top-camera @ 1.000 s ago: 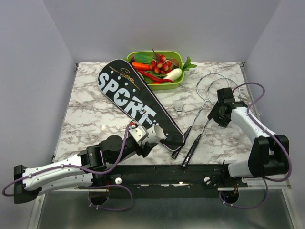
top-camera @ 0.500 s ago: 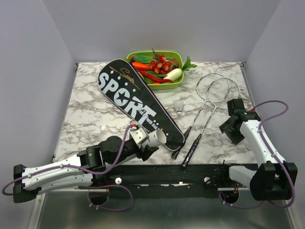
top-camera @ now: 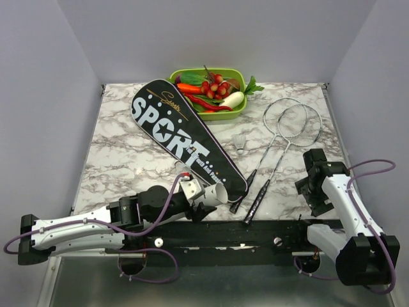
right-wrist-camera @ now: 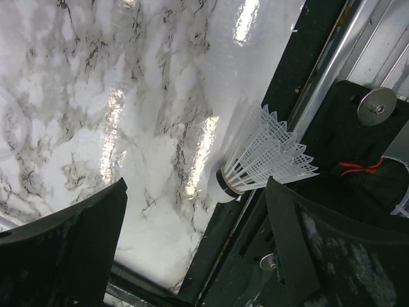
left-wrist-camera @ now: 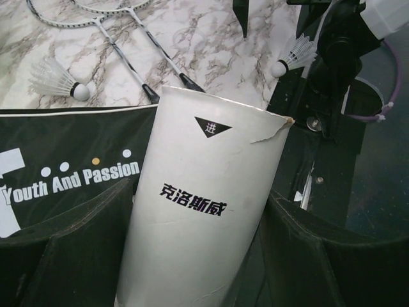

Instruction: Pack up the badminton gear

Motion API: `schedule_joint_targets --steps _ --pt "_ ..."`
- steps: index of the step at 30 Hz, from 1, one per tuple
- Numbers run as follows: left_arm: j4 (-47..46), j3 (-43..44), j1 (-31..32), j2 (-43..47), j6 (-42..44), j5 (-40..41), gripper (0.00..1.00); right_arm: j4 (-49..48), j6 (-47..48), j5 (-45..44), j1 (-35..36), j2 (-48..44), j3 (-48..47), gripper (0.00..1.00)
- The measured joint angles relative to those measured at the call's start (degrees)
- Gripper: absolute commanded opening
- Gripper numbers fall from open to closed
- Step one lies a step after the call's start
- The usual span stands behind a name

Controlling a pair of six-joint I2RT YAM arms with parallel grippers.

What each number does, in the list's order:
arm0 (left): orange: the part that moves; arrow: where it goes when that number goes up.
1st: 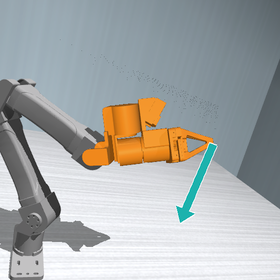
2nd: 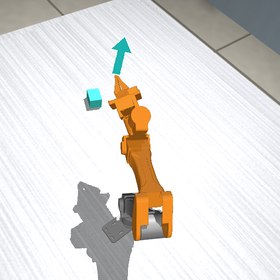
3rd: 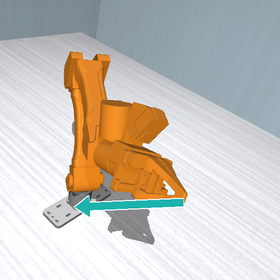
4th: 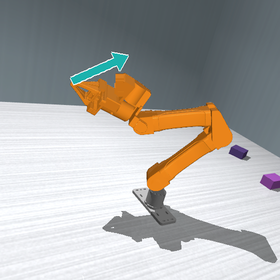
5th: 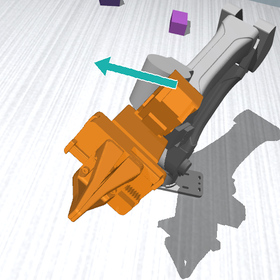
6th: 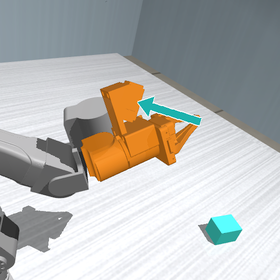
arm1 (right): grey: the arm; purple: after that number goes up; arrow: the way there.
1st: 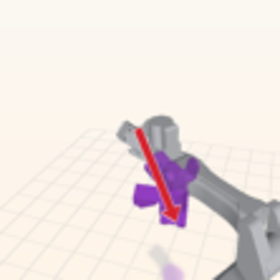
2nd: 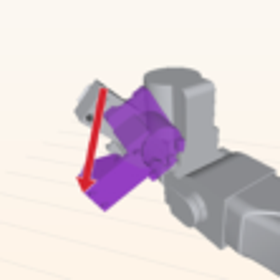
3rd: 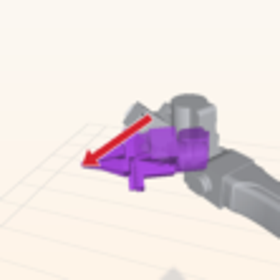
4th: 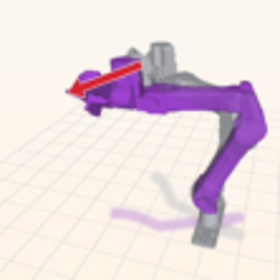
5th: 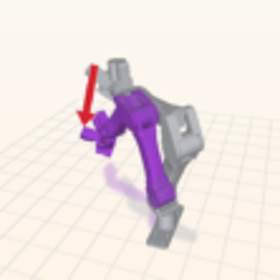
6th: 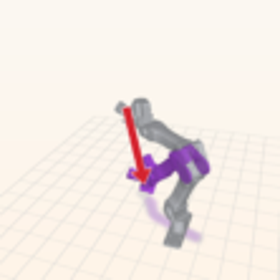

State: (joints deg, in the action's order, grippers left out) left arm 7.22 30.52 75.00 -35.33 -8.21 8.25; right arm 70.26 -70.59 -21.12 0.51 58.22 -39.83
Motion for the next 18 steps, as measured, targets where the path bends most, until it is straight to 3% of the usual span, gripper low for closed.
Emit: schedule_joint_targets --steps 4,18 --pt "0.24 0.26 1.07 -1.03 -0.02 -0.04 0.0 0.59 -1.29 0.17 0.0 0.17 0.0 0.97" --pt "3.13 2.69 1.64 -3.78 -0.35 1.55 0.0 4.7 -3.37 0.13 0.0 18.25 -4.5 0.97"
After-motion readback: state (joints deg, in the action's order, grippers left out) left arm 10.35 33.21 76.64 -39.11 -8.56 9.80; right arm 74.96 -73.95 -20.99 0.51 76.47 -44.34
